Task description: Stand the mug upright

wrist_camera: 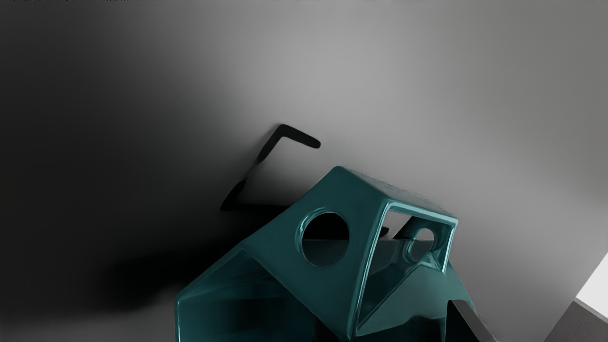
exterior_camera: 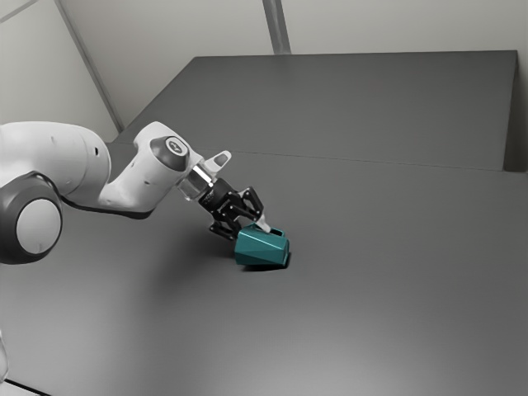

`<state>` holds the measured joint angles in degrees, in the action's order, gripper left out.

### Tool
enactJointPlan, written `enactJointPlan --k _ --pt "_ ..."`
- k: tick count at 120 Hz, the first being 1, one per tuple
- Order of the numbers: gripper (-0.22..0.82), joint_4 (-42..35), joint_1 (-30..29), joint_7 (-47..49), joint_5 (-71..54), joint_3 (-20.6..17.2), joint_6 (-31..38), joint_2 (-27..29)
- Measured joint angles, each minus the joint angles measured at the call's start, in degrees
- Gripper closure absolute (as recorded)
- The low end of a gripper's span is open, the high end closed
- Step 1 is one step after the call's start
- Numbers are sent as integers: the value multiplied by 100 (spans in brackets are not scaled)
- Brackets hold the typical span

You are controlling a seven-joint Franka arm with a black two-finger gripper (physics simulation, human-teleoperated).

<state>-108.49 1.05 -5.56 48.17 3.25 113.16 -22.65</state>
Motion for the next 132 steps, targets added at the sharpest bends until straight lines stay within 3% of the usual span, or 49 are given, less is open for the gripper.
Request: enactJointPlan --k 42,73,101,132 --pt "75 263 208 88 -59 -79 83 48" --pt "78 220 400 233 -376 -83 212 305" --pt "79 -146 604 550 -2187 -82 589 1050" --pt "79 -1351 700 956 -4601 -85 1399 2058"
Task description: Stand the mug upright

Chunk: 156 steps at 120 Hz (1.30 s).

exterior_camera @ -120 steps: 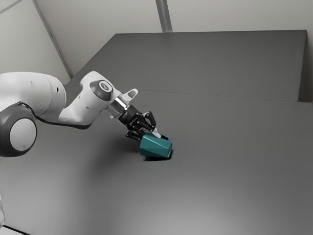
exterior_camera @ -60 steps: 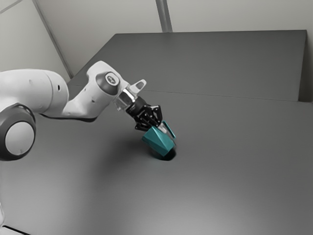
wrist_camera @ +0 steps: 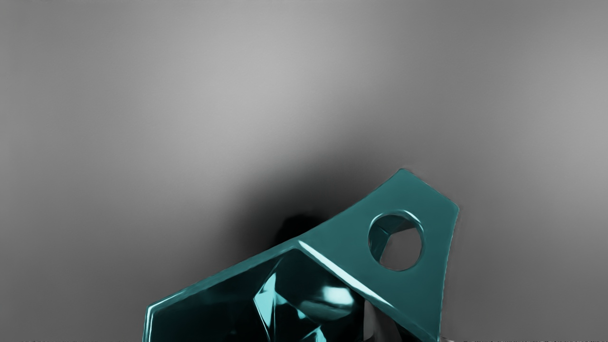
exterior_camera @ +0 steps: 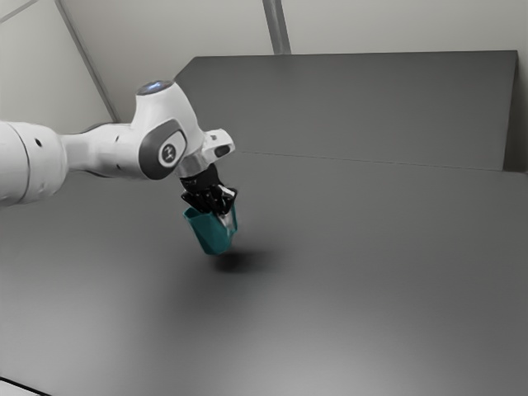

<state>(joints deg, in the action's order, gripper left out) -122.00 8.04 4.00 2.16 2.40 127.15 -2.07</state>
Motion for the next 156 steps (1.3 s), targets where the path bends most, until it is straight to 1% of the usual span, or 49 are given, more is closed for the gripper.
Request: enactJointPlan --k 18,41,74,105,125,127,146,156 --pt "79 -539 -13 171 -866 -4 543 359" --pt "79 -857 -55 330 -1257 6 1033 479" --pt "79 -1033 -146 483 -1366 21 1480 250" --pt "79 -1038 -164 592 -1368 65 1690 -57" --pt "79 -1037 -154 651 -1378 61 1790 -140" --pt "77 -1037 -154 654 -1376 60 1793 -139" --pt "41 -1022 -168 641 -1332 51 1761 -48" --pt "28 -1022 -172 632 -1324 50 1749 40"
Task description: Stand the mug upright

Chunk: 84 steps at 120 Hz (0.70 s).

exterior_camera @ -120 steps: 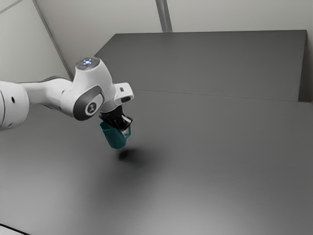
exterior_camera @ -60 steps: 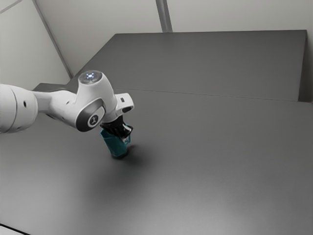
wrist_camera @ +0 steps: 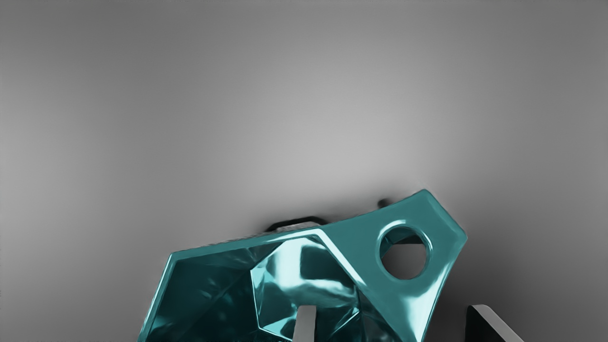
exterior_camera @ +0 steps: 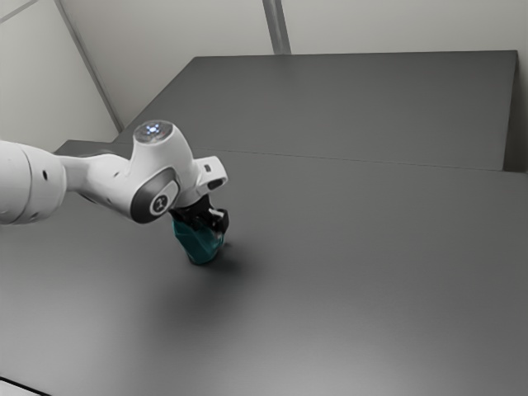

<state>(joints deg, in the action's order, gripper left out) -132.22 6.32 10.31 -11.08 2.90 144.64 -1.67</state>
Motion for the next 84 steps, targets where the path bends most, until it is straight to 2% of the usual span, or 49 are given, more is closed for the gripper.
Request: enactJointPlan --k 14,31,48,84 --pt "16 6 -7 -8 2 -7 -84 178" --pt "8 63 4 -19 22 -10 -312 492" --pt "4 450 64 -38 57 -17 -682 680" --pt "1 1867 66 -67 300 -42 -2277 665"
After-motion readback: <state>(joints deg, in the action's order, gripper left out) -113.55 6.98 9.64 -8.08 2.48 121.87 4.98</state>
